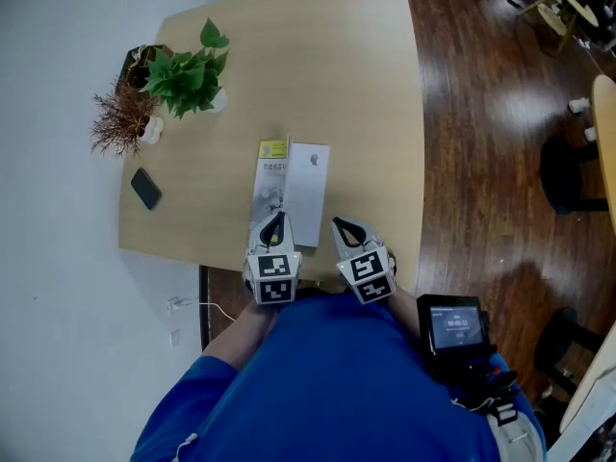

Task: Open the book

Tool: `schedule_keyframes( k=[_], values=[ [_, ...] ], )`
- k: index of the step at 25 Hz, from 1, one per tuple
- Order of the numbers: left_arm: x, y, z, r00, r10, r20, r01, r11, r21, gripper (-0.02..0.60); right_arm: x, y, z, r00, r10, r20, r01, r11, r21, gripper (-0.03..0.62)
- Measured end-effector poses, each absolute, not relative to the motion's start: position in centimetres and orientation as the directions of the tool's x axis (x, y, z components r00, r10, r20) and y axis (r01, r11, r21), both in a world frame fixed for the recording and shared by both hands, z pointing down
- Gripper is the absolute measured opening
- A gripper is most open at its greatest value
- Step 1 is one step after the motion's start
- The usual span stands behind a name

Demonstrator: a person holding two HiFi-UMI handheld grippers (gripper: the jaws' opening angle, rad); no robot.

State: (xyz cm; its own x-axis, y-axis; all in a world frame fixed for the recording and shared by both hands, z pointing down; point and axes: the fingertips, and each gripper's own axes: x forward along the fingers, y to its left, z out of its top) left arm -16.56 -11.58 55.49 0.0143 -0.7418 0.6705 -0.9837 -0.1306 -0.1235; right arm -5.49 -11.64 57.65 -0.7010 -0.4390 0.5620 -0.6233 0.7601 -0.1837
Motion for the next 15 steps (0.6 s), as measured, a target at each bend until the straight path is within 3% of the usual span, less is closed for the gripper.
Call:
schedule_keyframes(
  k=[15],
  values=[
    [-23.7, -10.7, 54.1, 0.05, -0.771, 0.634, -0.99, -0.12, -0.068, 0.015, -10.6, -10.5, 62.2, -0.61, -0.388, 0.691, -0.63, 0.766, -0.127, 0.003]
  ],
)
